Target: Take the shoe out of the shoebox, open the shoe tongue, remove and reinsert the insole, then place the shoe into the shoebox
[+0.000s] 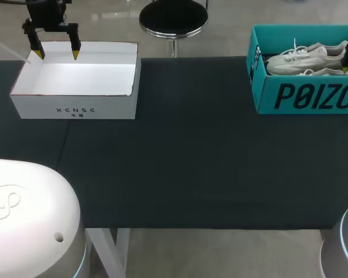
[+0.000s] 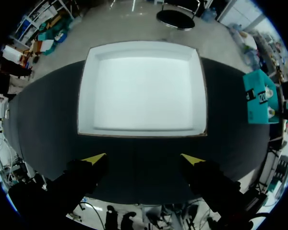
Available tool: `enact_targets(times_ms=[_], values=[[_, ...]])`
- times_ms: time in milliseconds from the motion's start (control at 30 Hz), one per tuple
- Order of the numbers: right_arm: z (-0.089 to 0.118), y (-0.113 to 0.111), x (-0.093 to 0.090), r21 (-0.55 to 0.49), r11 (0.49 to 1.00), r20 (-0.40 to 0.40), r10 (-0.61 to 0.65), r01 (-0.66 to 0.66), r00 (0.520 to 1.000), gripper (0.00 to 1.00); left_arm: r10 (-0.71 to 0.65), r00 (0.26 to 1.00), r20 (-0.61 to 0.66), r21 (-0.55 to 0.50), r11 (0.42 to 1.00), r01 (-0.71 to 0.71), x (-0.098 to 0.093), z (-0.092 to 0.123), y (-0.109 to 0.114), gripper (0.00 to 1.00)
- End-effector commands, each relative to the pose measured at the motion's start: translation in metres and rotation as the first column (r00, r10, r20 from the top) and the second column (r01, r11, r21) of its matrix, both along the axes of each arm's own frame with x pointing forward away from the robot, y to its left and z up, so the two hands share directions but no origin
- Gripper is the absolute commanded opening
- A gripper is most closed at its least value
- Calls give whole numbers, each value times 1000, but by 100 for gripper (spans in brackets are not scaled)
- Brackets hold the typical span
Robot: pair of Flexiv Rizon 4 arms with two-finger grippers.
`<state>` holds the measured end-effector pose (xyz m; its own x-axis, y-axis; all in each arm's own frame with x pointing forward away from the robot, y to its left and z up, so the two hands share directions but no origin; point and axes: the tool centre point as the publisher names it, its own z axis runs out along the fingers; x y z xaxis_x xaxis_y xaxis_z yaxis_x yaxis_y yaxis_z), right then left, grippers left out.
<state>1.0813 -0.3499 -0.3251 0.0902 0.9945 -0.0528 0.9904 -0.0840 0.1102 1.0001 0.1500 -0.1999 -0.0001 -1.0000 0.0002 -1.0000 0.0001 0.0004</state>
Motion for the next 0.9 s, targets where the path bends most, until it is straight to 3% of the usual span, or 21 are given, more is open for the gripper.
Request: enact_targets(times_ms=[33,133,167,200,233,300,900], values=[[-11,-1,9,6,1000,-24,3,-3,1000,100,0,1000,0,0,1000,0,0,0,0,100],[-16,0,8,7,1000,-30,3,-3,1000,100,0,1000,0,0,1000,0,0,0,0,100],[-17,-1,7,7,1000,-31,2,-2,1000,89,0,1000,0,0,1000,0,0,0,0,100],[-18,-1,7,6,1000,-32,-3,3,999,60,0,1000,0,0,1000,0,0,0,0,100],[-19,-1,6,5,1000,-33,-8,9,999,38,0,1000,0,0,1000,0,0,0,0,100],[-20,-2,5,16,1000,-23,-22,22,999,0,0,1000,0,0,1000,0,0,0,0,100],[-7,-9,-6,24,998,21,-65,65,998,0,0,1000,0,0,1000,0,0,0,0,100]])
